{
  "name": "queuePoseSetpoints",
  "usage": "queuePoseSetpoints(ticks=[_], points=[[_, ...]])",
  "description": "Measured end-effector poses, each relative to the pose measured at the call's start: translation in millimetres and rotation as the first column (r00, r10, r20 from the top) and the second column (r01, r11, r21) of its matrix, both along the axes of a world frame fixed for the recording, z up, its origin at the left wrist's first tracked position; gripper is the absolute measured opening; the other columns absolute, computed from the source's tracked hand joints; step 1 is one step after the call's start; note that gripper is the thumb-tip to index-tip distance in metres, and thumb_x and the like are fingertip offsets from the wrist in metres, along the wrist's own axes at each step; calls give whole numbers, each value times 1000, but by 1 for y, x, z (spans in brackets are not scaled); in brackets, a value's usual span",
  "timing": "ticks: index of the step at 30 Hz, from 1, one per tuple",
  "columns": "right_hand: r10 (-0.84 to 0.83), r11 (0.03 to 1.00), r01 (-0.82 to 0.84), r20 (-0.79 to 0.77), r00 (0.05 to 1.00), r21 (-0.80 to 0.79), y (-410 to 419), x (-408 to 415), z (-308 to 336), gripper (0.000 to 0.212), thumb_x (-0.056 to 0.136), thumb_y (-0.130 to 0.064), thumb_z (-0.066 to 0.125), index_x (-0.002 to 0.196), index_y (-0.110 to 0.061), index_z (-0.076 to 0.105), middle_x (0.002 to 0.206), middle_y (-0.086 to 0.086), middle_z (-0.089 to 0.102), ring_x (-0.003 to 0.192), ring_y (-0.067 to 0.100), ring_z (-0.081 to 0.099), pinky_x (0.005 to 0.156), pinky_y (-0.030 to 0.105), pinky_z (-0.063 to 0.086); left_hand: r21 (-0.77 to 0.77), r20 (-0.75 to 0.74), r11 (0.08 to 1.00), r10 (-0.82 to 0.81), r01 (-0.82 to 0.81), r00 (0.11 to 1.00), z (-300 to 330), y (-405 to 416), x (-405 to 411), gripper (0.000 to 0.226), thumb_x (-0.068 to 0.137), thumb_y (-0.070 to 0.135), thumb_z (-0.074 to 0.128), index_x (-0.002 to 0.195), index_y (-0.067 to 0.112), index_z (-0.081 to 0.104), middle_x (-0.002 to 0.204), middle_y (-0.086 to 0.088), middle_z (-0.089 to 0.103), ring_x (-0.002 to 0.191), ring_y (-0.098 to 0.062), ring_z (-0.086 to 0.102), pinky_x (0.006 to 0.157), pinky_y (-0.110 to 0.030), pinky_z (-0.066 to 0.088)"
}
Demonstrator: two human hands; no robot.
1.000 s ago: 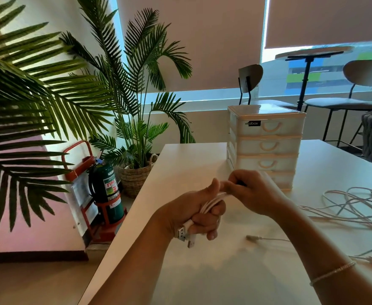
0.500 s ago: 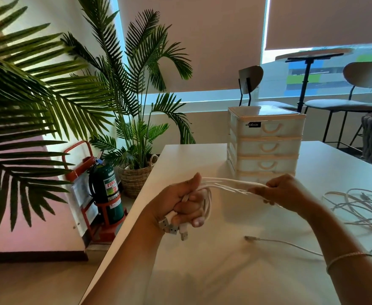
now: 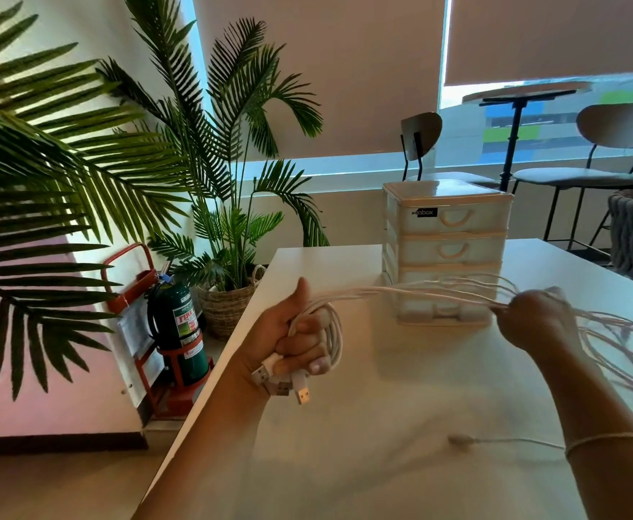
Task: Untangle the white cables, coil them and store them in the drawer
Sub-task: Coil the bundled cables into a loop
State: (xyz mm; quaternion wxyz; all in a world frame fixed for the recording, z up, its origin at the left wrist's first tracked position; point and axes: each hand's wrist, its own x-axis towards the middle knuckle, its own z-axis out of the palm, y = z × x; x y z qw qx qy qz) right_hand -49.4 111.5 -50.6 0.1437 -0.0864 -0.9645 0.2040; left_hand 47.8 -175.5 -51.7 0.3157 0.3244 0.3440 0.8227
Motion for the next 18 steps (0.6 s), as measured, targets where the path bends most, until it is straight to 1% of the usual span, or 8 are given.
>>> queuePoseSetpoints(ticks=[2, 4, 5, 7, 10, 13, 16, 18], points=[[197, 967, -174, 110, 974, -187, 0, 3, 3, 34, 87, -37, 60, 84, -4, 71, 94, 19, 63, 85, 27, 53, 71, 30, 39, 36, 0, 999, 12, -12, 1000, 0, -3, 0, 49, 98, 41, 33, 80, 2, 54, 48, -5, 39, 37, -20, 35, 72, -34, 50], [391, 849, -290, 156, 907, -442, 2, 15, 8, 26, 79, -35, 67, 69, -11, 71, 92, 12, 65, 89, 28, 58, 75, 34, 45, 80, -6, 996, 33, -32, 999, -1, -6, -2, 48, 99, 40, 33, 79, 1, 54, 48, -6, 38, 34, -18, 28, 73, -35, 49], [452, 806, -326, 158, 878, -493, 5, 21, 11, 29, 74, -39, 68, 67, -11, 71, 93, 11, 66, 92, 30, 57, 76, 35, 45, 99, -7, 994, 48, -48, 999, -2, -8, -4, 48, 99, 39, 33, 80, 0, 54, 49, -7, 39, 34, -18, 27, 74, -36, 48], [485, 779, -366, 119, 866, -510, 12, 26, 18, 42, 64, -50, 66, 68, -8, 71, 92, 10, 65, 90, 28, 56, 71, 32, 42, 115, -14, 991, 73, -71, 997, -4, -8, -7, 49, 99, 39, 32, 81, -1, 54, 51, -9, 40, 35, -19, 29, 77, -38, 48], [432, 774, -367, 6, 902, -516, 22, 30, 41, 38, 64, -43, 71, 76, -7, 71, 92, 8, 67, 83, 18, 57, 71, 31, 43, 133, -23, 987, 91, -87, 996, -5, -8, -9, 49, 100, 39, 32, 84, -1, 55, 45, -9, 34, 36, -19, 25, 81, -39, 47], [330, 848, -305, -20, 944, -433, 40, 29, 66, 40, 59, -39, 78, 75, -4, 72, 83, 17, 67, 80, 20, 57, 81, 41, 47, 148, -34, 985, 90, -84, 995, -6, -8, -5, 48, 100, 41, 28, 82, 3, 53, 43, -2, 21, 36, -14, 19, 81, -37, 45], [144, 981, -139, 26, 989, -138, 60, 28, 88, 41, 68, -51, 72, 61, -11, 66, 73, 9, 65, 72, 19, 57, 72, 34, 48, 117, -67, 991, 70, -62, 995, -3, 0, -1, 41, 100, 41, 25, 77, 12, 42, 44, -1, 21, 37, -14, 20, 80, -35, 44], [-18, 999, 20, -37, 999, 46, 70, 28, 100, 52, 72, -59, 65, 74, -7, 67, 82, 9, 63, 80, 22, 55, 74, 34, 44, 76, -87, 995, 65, -58, 994, 2, 10, 1, 45, 101, 39, 25, 82, 6, 49, 44, -3, 23, 37, -16, 24, 80, -35, 44]])
